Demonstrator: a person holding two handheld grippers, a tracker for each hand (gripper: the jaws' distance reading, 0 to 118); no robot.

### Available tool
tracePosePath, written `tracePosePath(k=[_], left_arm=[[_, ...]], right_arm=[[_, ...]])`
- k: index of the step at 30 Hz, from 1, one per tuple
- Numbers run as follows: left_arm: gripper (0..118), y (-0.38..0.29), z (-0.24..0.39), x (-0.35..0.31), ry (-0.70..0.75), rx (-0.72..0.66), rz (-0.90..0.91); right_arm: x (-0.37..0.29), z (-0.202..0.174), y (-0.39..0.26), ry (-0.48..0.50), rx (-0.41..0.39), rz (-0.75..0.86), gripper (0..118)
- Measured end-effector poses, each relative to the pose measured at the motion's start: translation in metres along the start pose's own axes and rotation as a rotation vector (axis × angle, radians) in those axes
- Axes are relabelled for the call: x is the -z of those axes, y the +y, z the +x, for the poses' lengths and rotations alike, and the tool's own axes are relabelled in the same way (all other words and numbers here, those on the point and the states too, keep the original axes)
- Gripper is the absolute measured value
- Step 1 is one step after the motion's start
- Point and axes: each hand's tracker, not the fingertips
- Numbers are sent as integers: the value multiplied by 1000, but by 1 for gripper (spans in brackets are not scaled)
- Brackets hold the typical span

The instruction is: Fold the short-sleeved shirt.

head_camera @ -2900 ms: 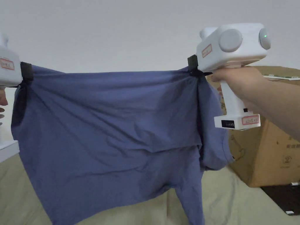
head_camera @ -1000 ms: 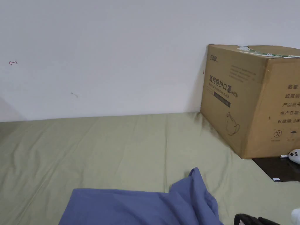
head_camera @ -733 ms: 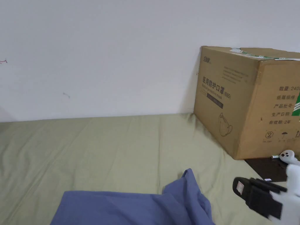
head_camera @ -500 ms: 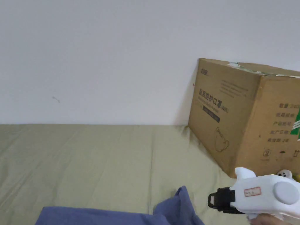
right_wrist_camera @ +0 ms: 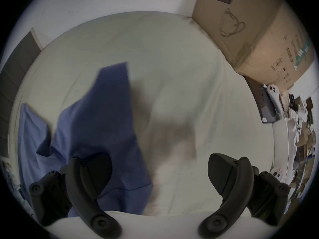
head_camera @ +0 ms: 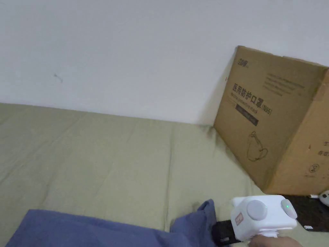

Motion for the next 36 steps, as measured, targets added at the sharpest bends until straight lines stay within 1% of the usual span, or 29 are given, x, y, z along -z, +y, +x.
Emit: tracePosePath(k=[1, 4, 5, 6, 7, 8, 9, 10, 11, 12, 13, 14, 15, 16, 17, 18, 19, 21, 23, 24, 25, 26, 27, 29, 31, 33, 34, 35, 36], left_arm=[[2, -1, 0, 0, 2, 5, -2], [1, -3, 2, 1, 0, 11, -7], [2, -4, 3, 1, -3, 9, -9], [1, -5, 3, 1, -7, 7, -9], [2, -5, 3, 1, -10, 4, -9], [2, -5, 3, 1, -13, 0, -9], [1, -5, 3, 0, -15, -2, -10], [2, -7, 2, 0, -16, -3, -11], [2, -7, 2, -1, -16, -2, -13], [1, -7, 1, -1, -15, 1, -16], [1, -8, 1, -1, -12, 5, -19], [2, -8, 1, 0, -9, 9, -24], [2, -8, 0, 0, -6, 9, -29], [2, -7, 0, 1, -3, 4, -31], [1, -5, -2, 0, -2, -7, -33], [2, -2, -3, 0, -4, -21, -31], [2, 2, -4, -1, -10, -30, -26], [2, 16, -8, 2, -28, -40, -20], [2, 37, -13, 17, -49, -25, -34], [1, 50, -16, 30, -61, -13, -60], [1, 62, -18, 46, -72, -5, -86], [1, 76, -20, 66, -84, 8, -129], [1, 87, -23, 86, -93, 12, -175], [1, 110, -32, 141, -90, 5, -289], [2, 127, -41, 196, -93, -20, -403], [2, 139, -52, 247, -66, -35, -478], [7, 141, -55, 267, -44, -26, -491], [33, 143, -57, 285, -22, -12, -491], [94, 143, -58, 301, -7, 8, -505]], right_arm=[[5, 0, 4, 39, -11, -7, 114], [9, -14, 9, 55, -40, -56, 113], [12, -19, 9, 37, -46, -84, 108], [18, -20, 10, 25, -49, -113, 93], [23, -21, 10, 5, -39, -124, 84], [25, -21, 9, 17, -12, -120, 84], [22, -24, 8, 4, 11, -109, 79], [19, -29, 7, 1, -8, -103, 68], [13, -36, 5, 8, -51, -80, 51], [8, -42, 3, 21, -94, -57, 19], [0, -48, -1, 46, -134, -37, 6], [-2, -53, -3, 63, -156, -34, 6], [-4, -53, -6, 88, -150, -33, 6], [-4, -51, -7, 123, -129, -42, 6], [-2, -44, -6, 125, -109, -26, 6], [-8, -38, -7, 115, -72, 13, 6], [-13, -31, -8, 127, -36, 48, 6], [-31, -9, -11, 154, 62, 148, 6], [-50, 14, -16, 129, 155, 216, 6], [-58, 26, -19, 153, 195, 229, 6], [-66, 35, -23, 200, 216, 238, 6], [-71, 44, -25, 226, 220, 250, 6], [-75, 47, -29, 210, 203, 257, 6], [-80, 52, -34, 199, 196, 277, 6], [-79, 54, -36, 218, 208, 279, 6], [-73, 51, -37, 243, 218, 267, 6], [-70, 49, -38, 247, 218, 261, 6], [-65, 47, -39, 253, 215, 258, 6], [-62, 45, -39, 259, 210, 254, 6]])
